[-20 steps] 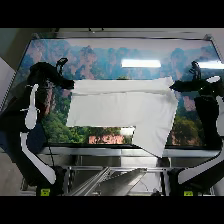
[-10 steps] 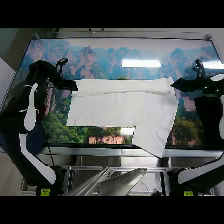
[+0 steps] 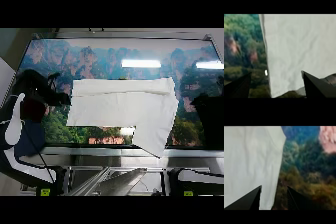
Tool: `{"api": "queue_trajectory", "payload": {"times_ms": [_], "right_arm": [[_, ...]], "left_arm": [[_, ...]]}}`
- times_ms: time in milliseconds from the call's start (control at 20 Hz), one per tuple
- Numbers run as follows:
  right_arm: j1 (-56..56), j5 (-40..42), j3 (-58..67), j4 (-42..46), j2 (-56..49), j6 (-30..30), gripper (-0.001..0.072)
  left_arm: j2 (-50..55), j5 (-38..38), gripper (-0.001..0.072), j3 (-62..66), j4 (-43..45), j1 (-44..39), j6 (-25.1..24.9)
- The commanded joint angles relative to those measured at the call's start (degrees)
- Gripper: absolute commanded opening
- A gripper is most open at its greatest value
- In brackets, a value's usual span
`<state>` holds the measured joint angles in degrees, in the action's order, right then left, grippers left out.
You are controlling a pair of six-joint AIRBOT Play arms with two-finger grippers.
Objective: Fold the shirts.
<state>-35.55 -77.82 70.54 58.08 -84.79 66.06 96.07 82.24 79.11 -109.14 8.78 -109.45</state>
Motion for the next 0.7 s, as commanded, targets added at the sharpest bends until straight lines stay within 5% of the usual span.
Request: {"api": "queue_trajectory", "payload": {"times_ms": [0,100,350,550,650], "right_arm": [[-6.4,-2.2,-11.1,0.6,7.5,0.9,0.0364],[-7.7,-1.6,-16.9,0.5,11.3,0.8,0.0364],[-7.5,2.5,-29.9,-2.2,15.1,-0.3,0.0365],[-7.1,4.6,-37.0,-8.8,15.1,-3.9,0.0365],[-5.9,5.3,-40.5,-8.9,15.1,-3.8,0.0365]], "left_arm": [[-4.8,-7.3,0.0687,-14.9,-2.3,0.5,-0.9],[-4.7,-9.8,0.0686,-18.8,-9.0,0.2,-4.4],[-3.0,-7.5,0.0683,-20.5,-10.3,-0.5,-5.1],[-3.0,-8.0,0.0048,-20.5,-16.0,-0.5,-7.8],[-3.0,-8.2,0.0047,-20.5,-16.9,-0.9,-8.2]]}}
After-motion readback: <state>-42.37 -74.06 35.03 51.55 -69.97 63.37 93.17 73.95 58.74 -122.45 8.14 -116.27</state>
